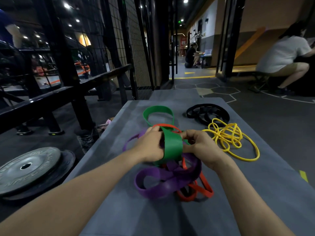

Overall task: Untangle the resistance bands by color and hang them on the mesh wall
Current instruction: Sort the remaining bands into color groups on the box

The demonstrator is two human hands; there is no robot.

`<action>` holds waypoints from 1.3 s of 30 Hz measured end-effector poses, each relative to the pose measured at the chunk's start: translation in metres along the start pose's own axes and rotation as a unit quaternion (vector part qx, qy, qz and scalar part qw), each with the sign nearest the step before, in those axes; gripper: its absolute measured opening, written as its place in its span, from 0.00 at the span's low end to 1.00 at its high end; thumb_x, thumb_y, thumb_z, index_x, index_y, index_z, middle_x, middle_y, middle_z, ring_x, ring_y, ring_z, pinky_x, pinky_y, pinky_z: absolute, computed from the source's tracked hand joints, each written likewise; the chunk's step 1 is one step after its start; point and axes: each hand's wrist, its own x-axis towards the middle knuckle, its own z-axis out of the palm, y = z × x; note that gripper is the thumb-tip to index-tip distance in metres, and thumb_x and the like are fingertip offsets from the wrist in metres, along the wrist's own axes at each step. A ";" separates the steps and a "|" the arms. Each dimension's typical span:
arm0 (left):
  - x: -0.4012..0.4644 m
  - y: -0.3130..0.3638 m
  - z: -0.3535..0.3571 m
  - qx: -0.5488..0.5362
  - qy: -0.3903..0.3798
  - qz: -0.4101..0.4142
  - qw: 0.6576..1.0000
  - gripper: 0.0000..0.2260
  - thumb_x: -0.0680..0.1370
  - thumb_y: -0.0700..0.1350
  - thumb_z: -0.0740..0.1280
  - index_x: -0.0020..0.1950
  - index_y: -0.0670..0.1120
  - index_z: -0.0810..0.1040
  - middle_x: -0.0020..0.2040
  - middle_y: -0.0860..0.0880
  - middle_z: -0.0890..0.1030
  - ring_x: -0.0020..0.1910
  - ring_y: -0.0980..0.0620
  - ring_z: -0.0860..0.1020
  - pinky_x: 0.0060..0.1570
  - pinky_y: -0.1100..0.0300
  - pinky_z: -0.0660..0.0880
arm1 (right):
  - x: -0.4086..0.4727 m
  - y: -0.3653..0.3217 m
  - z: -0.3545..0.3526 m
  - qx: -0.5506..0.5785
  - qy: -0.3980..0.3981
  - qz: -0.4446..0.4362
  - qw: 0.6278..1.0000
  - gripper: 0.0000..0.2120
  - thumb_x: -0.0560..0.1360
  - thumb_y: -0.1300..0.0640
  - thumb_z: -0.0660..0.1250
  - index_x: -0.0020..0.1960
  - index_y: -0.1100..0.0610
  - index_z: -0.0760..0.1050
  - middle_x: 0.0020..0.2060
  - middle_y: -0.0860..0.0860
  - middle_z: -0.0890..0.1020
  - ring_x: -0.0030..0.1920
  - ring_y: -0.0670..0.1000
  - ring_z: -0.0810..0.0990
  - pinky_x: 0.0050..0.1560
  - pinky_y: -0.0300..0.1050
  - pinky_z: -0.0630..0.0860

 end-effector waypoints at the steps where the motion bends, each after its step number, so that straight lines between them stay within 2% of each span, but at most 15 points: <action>1: 0.001 0.000 -0.003 0.020 0.003 -0.015 1.000 0.24 0.68 0.56 0.67 0.60 0.46 0.75 0.57 0.47 0.72 0.59 0.48 0.69 0.63 0.53 0.69 | 0.001 -0.002 0.000 -0.015 0.012 0.002 1.000 0.12 0.67 0.73 0.71 0.39 0.56 0.78 0.39 0.44 0.77 0.42 0.40 0.76 0.47 0.29 0.72; 4: 0.003 0.004 -0.016 0.069 0.004 -0.061 0.996 0.09 0.72 0.48 0.65 0.45 0.43 0.74 0.44 0.50 0.66 0.51 0.48 0.67 0.55 0.51 0.71 | 0.000 -0.013 0.007 0.089 0.018 0.022 0.996 0.06 0.69 0.70 0.66 0.45 0.66 0.79 0.43 0.57 0.80 0.46 0.55 0.78 0.51 0.45 0.74; 7: 0.006 0.007 -0.024 0.072 -0.003 -0.087 0.994 0.10 0.69 0.47 0.63 0.44 0.43 0.75 0.46 0.50 0.68 0.52 0.48 0.69 0.55 0.51 0.74 | 0.005 -0.016 0.023 0.130 0.075 0.069 0.986 0.20 0.68 0.55 0.70 0.48 0.73 0.75 0.43 0.72 0.77 0.38 0.69 0.76 0.44 0.59 0.76; 9: 0.006 0.012 -0.029 0.011 0.006 -0.100 0.995 0.09 0.67 0.46 0.64 0.41 0.42 0.77 0.48 0.47 0.73 0.47 0.48 0.74 0.50 0.58 0.76 | 0.005 -0.020 0.030 0.134 0.113 0.069 0.982 0.16 0.69 0.54 0.72 0.42 0.67 0.74 0.39 0.68 0.75 0.35 0.62 0.74 0.39 0.54 0.73; 10: 0.003 0.017 -0.034 -0.035 0.012 -0.110 0.993 0.03 0.67 0.42 0.65 0.37 0.43 0.76 0.44 0.46 0.74 0.41 0.49 0.75 0.42 0.64 0.76 | 0.005 -0.024 0.031 0.156 0.129 0.079 0.976 0.11 0.71 0.57 0.71 0.40 0.65 0.74 0.38 0.66 0.75 0.35 0.59 0.74 0.38 0.49 0.73; 12: 0.003 0.016 -0.048 -0.136 0.035 -0.156 0.978 0.05 0.64 0.36 0.67 0.32 0.44 0.73 0.34 0.47 0.73 0.32 0.50 0.72 0.28 0.67 0.70 | 0.005 -0.037 0.026 0.198 0.168 0.102 0.960 0.06 0.74 0.62 0.68 0.40 0.62 0.74 0.34 0.60 0.76 0.29 0.54 0.74 0.28 0.35 0.74; 14: 0.005 0.010 -0.065 -0.236 0.091 -0.219 0.942 0.07 0.60 0.36 0.67 0.37 0.41 0.76 0.33 0.47 0.73 0.34 0.48 0.72 0.31 0.63 0.68 | 0.012 -0.046 0.015 0.211 0.197 0.110 0.951 0.04 0.75 0.61 0.66 0.42 0.61 0.73 0.31 0.53 0.72 0.30 0.47 0.69 0.23 0.35 0.70; 17: 0.011 0.004 -0.089 -0.452 0.190 -0.276 0.827 0.08 0.62 0.29 0.62 0.33 0.42 0.72 0.31 0.45 0.72 0.35 0.46 0.73 0.36 0.59 0.70 | 0.021 -0.049 0.006 0.218 0.193 0.177 0.940 0.10 0.75 0.55 0.66 0.37 0.56 0.71 0.29 0.50 0.66 0.28 0.46 0.62 0.28 0.38 0.59; 20: 0.010 0.003 -0.105 -0.558 0.239 -0.291 0.740 0.11 0.64 0.28 0.58 0.29 0.43 0.69 0.30 0.46 0.69 0.32 0.50 0.70 0.32 0.62 0.71 | 0.025 -0.053 0.008 0.301 0.147 0.223 0.916 0.12 0.78 0.54 0.60 0.38 0.58 0.71 0.24 0.51 0.66 0.25 0.47 0.63 0.26 0.36 0.63; 23: 0.002 0.001 -0.106 -0.614 0.257 -0.300 0.683 0.11 0.67 0.29 0.57 0.30 0.43 0.67 0.30 0.47 0.69 0.30 0.51 0.68 0.29 0.63 0.70 | 0.028 -0.052 0.014 0.326 0.142 0.229 0.906 0.14 0.79 0.55 0.60 0.36 0.58 0.70 0.15 0.48 0.65 0.29 0.48 0.65 0.23 0.33 0.68; 26: -0.010 -0.010 -0.094 -0.648 0.262 -0.292 0.653 0.13 0.70 0.29 0.55 0.29 0.43 0.66 0.26 0.47 0.70 0.30 0.51 0.67 0.33 0.60 0.67 | 0.028 -0.040 0.018 0.340 0.150 0.232 0.899 0.12 0.79 0.55 0.59 0.37 0.57 0.71 0.20 0.50 0.70 0.32 0.48 0.71 0.31 0.37 0.71; 29: -0.031 -0.033 -0.068 -0.597 0.204 -0.338 0.698 0.16 0.70 0.28 0.57 0.26 0.42 0.73 0.27 0.46 0.73 0.31 0.49 0.72 0.33 0.60 0.70 | 0.022 -0.020 0.022 0.315 0.142 0.234 0.909 0.09 0.79 0.57 0.58 0.43 0.58 0.73 0.30 0.51 0.72 0.31 0.49 0.72 0.35 0.39 0.69; 32: -0.068 -0.062 -0.046 -0.520 0.103 -0.406 0.745 0.16 0.70 0.28 0.60 0.25 0.40 0.75 0.23 0.45 0.76 0.21 0.49 0.75 0.24 0.65 0.72 | 0.011 0.007 0.039 0.306 0.136 0.241 0.911 0.11 0.80 0.59 0.56 0.43 0.60 0.73 0.27 0.52 0.76 0.30 0.50 0.71 0.34 0.39 0.71; 36: -0.096 -0.090 -0.037 -0.389 0.037 -0.429 0.814 0.06 0.61 0.31 0.69 0.31 0.41 0.79 0.34 0.43 0.80 0.37 0.45 0.76 0.39 0.57 0.72 | 0.000 0.025 0.070 0.331 0.094 0.207 0.916 0.12 0.80 0.60 0.53 0.51 0.63 0.75 0.38 0.58 0.81 0.36 0.54 0.80 0.37 0.44 0.80; 39: -0.099 -0.085 -0.042 -0.181 -0.001 -0.393 0.901 0.25 0.53 0.41 0.75 0.49 0.41 0.79 0.55 0.40 0.76 0.51 0.40 0.77 0.53 0.52 0.76 | 0.000 0.022 0.089 0.328 0.079 0.167 0.926 0.16 0.80 0.55 0.55 0.58 0.64 0.75 0.48 0.60 0.82 0.49 0.58 0.81 0.55 0.55 0.78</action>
